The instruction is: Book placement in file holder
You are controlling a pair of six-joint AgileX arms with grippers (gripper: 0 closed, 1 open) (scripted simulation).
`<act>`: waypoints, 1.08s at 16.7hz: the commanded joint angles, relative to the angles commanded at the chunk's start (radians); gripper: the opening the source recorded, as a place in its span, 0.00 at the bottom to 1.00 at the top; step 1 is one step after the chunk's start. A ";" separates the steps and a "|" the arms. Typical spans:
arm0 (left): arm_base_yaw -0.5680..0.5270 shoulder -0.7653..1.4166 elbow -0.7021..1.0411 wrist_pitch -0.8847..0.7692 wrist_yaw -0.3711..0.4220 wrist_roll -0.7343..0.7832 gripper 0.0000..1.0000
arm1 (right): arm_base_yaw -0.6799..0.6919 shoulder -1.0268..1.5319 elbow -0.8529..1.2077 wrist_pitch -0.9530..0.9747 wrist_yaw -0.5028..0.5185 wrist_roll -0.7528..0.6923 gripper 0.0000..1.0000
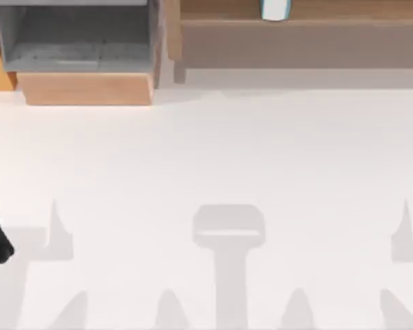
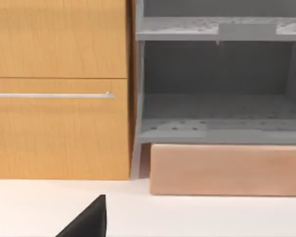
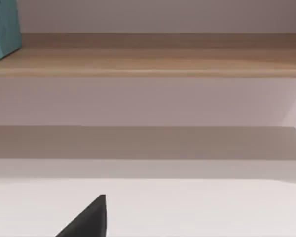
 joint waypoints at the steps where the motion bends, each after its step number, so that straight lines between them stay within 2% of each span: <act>1: 0.000 0.000 0.000 0.000 0.000 0.000 1.00 | 0.000 0.000 0.000 0.000 0.000 0.000 1.00; 4: -0.017 0.029 0.021 0.012 -0.016 0.001 1.00 | 0.000 0.000 0.000 0.000 0.000 0.000 1.00; 8: -0.107 0.210 0.156 0.078 -0.101 0.007 1.00 | 0.000 0.000 0.000 0.000 0.000 0.000 1.00; 12: -0.248 0.533 0.395 0.182 -0.232 0.017 1.00 | 0.000 0.000 0.000 0.000 0.000 0.000 1.00; 18: -0.483 1.162 0.860 0.353 -0.452 0.026 1.00 | 0.000 0.000 0.000 0.000 0.000 0.000 1.00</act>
